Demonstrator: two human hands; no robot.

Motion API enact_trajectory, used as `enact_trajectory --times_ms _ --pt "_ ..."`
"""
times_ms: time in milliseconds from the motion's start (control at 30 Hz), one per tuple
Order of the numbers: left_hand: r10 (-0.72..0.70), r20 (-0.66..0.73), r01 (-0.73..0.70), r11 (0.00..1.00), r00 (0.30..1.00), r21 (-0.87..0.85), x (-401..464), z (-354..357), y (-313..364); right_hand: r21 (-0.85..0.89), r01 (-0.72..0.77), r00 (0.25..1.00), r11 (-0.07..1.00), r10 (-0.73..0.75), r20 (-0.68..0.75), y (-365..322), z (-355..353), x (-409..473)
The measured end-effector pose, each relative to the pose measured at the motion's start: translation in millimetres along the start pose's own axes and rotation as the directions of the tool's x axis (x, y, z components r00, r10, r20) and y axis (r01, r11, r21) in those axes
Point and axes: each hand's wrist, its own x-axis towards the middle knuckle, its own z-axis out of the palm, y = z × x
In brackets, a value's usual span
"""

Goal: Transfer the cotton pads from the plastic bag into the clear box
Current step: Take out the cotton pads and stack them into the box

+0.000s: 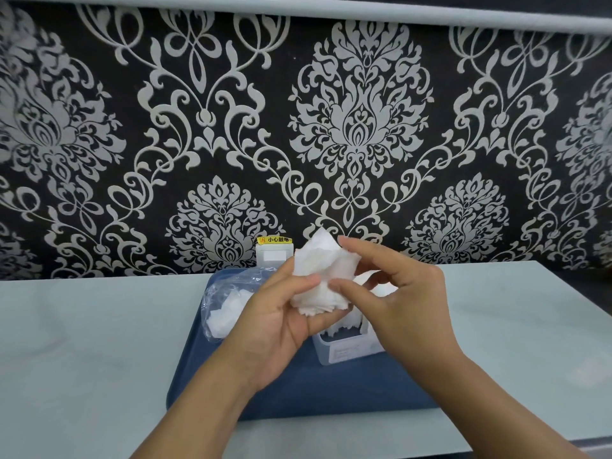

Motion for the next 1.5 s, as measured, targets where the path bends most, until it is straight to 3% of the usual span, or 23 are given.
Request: enact_trajectory --times_ms 100,200,433,500,567,633,700,833,1033,1200,1500 --pt "0.001 -0.062 -0.002 1.0 0.998 -0.024 3.1 1.8 -3.8 0.031 0.0 0.999 1.0 0.001 -0.049 -1.5 3.5 -0.5" --pt "-0.035 -0.082 0.03 0.997 0.996 -0.069 4.2 3.6 -4.7 -0.034 0.093 0.989 0.995 -0.096 -0.114 2.8 7.3 1.4" --pt "-0.172 -0.08 0.153 0.968 0.982 -0.198 4.8 4.8 -1.9 -0.158 0.185 0.981 0.97 -0.192 -0.033 5.5 -0.3 8.2" --pt "-0.184 -0.086 0.164 0.966 0.979 -0.202 5.4 4.9 -1.9 -0.089 0.111 0.994 0.99 -0.109 0.027 6.0 -1.9 8.7" --pt "-0.19 -0.122 0.167 0.97 0.974 -0.178 6.6 3.9 -4.0 0.087 -0.005 0.999 0.996 0.0 0.052 4.9 -2.8 10.3" --pt "-0.186 -0.175 0.159 0.974 0.967 -0.16 8.4 2.2 -6.8 0.316 -0.14 0.99 0.938 0.126 0.064 4.0 -7.8 14.8" --pt "-0.168 -0.211 0.144 0.982 0.963 -0.125 9.2 0.8 -8.6 0.408 -0.243 0.969 0.88 0.196 0.153 7.2 -14.9 19.2" --pt "-0.109 -0.213 0.11 0.994 0.971 -0.006 7.5 0.6 -10.4 0.301 -0.279 0.948 0.912 0.211 0.237 15.4 -16.4 21.5" --pt "-0.085 -0.18 0.088 0.996 0.98 0.009 7.6 2.9 -14.8 0.246 -0.263 0.963 0.933 0.236 0.133 21.0 -7.5 18.8" --pt "-0.012 -0.091 0.024 0.992 0.996 0.128 5.8 2.9 -17.6 0.253 -0.257 0.966 0.933 0.238 0.104 19.2 -1.5 15.4" --pt "0.062 0.005 -0.06 0.943 0.998 0.328 5.6 -4.6 -19.5 0.157 -0.156 0.953 0.975 0.107 0.285 20.0 -10.5 16.2"
